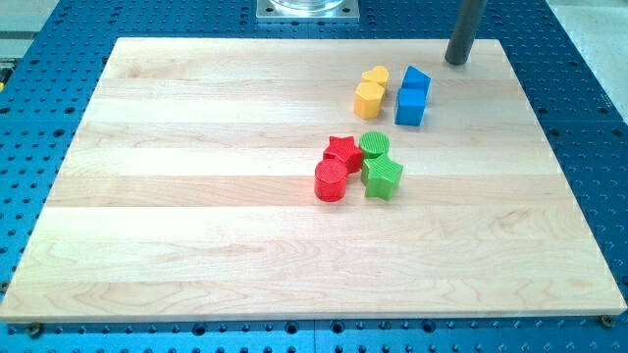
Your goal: Place your arm parallel to the hexagon
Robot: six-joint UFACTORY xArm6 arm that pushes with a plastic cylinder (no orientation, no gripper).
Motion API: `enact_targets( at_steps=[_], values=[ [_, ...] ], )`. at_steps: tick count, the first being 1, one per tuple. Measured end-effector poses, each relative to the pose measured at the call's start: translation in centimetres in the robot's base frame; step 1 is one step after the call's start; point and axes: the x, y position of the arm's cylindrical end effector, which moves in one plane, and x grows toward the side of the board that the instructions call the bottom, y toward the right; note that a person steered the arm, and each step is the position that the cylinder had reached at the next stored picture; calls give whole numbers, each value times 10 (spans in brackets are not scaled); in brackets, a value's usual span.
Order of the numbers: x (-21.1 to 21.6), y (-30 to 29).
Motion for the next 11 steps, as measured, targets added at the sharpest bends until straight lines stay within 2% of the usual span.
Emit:
enact_targets(
  at_steps=[7,8,10,11],
  values=[
    [0,-10],
    [5,-31],
    [12,-120],
    [12,-143]
  ],
)
